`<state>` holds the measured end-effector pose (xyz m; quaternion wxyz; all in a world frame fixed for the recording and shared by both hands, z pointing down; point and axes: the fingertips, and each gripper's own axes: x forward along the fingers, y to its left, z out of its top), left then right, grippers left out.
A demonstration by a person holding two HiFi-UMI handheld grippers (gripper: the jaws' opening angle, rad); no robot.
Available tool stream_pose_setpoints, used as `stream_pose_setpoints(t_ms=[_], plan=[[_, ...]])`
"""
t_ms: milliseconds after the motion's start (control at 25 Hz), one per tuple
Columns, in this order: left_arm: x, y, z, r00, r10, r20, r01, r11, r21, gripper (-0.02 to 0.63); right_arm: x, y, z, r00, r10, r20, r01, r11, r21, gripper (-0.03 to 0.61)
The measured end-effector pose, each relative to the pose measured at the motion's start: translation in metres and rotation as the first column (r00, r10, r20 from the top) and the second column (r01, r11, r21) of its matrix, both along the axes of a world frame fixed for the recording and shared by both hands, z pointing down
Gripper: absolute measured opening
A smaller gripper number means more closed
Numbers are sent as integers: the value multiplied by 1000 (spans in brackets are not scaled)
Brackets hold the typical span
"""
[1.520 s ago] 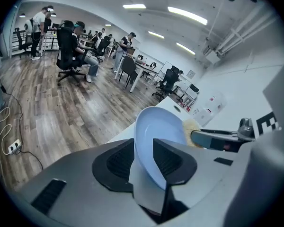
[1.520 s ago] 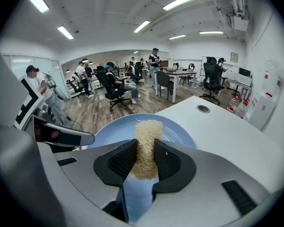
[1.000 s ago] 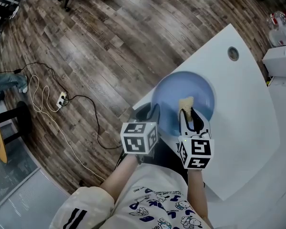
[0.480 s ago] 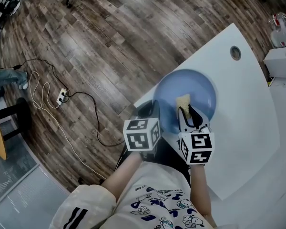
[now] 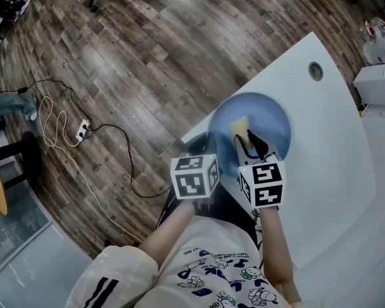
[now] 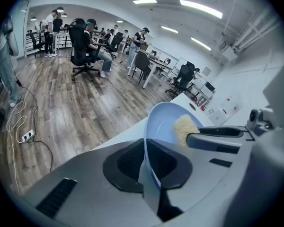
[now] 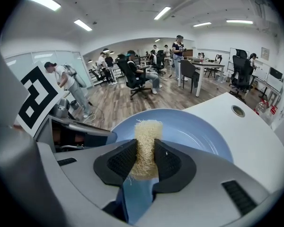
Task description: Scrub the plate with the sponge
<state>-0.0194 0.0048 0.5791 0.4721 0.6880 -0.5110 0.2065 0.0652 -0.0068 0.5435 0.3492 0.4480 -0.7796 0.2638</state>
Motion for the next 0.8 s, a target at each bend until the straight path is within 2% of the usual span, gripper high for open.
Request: stream_pose_setpoints(t_ms=[200, 400, 800], plan=[[2, 1, -1, 1000, -1, -3, 1, 1000, -6, 26, -13, -6, 5, 998, -61, 16, 61, 998, -13, 115], [1, 1, 0, 1000, 15, 5, -15, 1000, -9, 26, -18, -19, 10, 997, -55, 54, 57, 998, -27, 115], [2, 1, 0, 997, 67, 34, -67, 998, -11, 26, -27, -34, 27, 990, -141, -20, 139, 989, -52, 115]])
